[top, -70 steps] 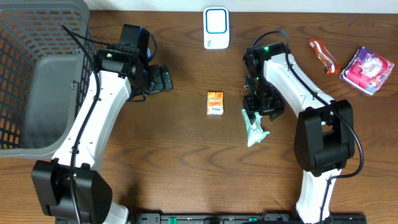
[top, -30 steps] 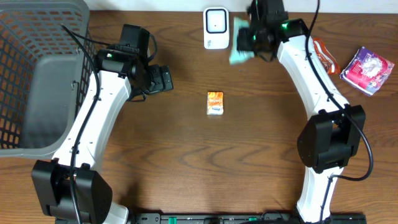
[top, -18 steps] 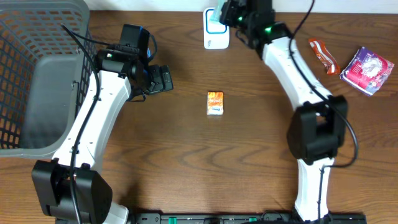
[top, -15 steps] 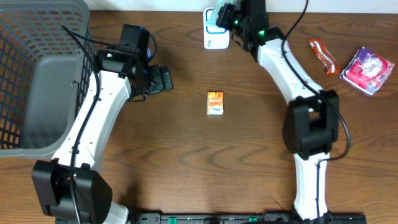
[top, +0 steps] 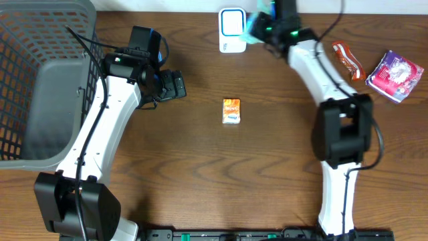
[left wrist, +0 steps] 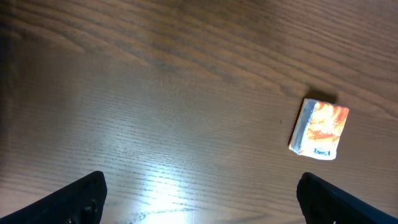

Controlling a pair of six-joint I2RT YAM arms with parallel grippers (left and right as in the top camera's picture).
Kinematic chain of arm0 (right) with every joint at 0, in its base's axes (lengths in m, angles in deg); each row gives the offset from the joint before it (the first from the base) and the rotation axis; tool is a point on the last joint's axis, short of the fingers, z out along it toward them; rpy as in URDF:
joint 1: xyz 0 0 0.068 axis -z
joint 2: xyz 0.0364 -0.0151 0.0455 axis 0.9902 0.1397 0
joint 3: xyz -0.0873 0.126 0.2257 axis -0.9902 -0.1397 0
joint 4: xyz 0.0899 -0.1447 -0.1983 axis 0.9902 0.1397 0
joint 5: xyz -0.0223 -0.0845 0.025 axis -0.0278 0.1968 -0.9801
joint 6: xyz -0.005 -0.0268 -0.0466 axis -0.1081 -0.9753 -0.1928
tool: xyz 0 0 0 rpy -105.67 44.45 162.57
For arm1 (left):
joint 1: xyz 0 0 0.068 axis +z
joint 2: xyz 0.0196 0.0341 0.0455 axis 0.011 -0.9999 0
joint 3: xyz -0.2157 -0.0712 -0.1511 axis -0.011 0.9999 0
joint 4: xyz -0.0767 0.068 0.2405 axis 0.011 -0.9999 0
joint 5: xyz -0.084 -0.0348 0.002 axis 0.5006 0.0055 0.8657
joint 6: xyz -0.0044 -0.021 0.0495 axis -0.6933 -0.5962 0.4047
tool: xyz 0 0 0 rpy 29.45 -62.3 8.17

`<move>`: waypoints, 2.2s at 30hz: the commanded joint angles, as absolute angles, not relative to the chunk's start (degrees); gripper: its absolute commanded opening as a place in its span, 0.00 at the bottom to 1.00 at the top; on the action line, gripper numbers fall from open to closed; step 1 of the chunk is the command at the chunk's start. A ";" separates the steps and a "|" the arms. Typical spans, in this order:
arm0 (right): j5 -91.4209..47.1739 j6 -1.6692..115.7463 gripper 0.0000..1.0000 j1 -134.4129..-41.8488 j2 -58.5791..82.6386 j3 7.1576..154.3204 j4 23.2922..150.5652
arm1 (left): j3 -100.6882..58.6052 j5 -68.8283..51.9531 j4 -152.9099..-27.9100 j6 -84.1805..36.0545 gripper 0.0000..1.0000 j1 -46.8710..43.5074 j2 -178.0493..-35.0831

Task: Scan the item barcode
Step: 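Carry the green wrapper right and drop it by the pink pack, then move the right gripper to the orange box and close on it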

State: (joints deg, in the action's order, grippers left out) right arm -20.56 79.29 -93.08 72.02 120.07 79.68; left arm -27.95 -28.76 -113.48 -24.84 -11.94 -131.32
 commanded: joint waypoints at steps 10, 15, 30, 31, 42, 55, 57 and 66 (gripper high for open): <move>-2.53 58.70 0.20 -69.83 63.23 120.66 105.23 | -27.58 -29.27 -113.81 -23.88 0.98 -11.79 -131.58; -6.94 58.09 0.99 -64.23 63.84 119.44 107.16 | -27.58 -29.27 -113.81 -23.88 0.98 -11.79 -131.58; -44.43 47.51 0.99 -67.01 63.08 117.16 117.12 | -27.58 -29.29 -113.81 -23.88 0.98 -11.79 -131.58; -48.23 45.67 0.99 -67.99 63.10 117.16 118.46 | -27.58 -29.27 -113.81 -23.88 0.98 -11.79 -131.58; -44.73 40.36 0.99 -87.25 63.12 111.50 124.56 | -27.58 -29.27 -113.81 -23.88 0.98 -11.79 -131.58; -44.01 59.20 0.90 -99.99 63.12 91.26 99.75 | -27.58 -29.27 -113.81 -23.88 0.98 -11.79 -131.58; -44.45 60.84 0.76 -100.05 63.12 89.34 96.88 | -27.58 -29.27 -113.81 -23.88 0.98 -11.79 -131.58; -46.57 68.47 0.59 -101.26 63.12 82.54 84.97 | -27.58 -29.27 -113.81 -23.88 0.98 -11.79 -131.58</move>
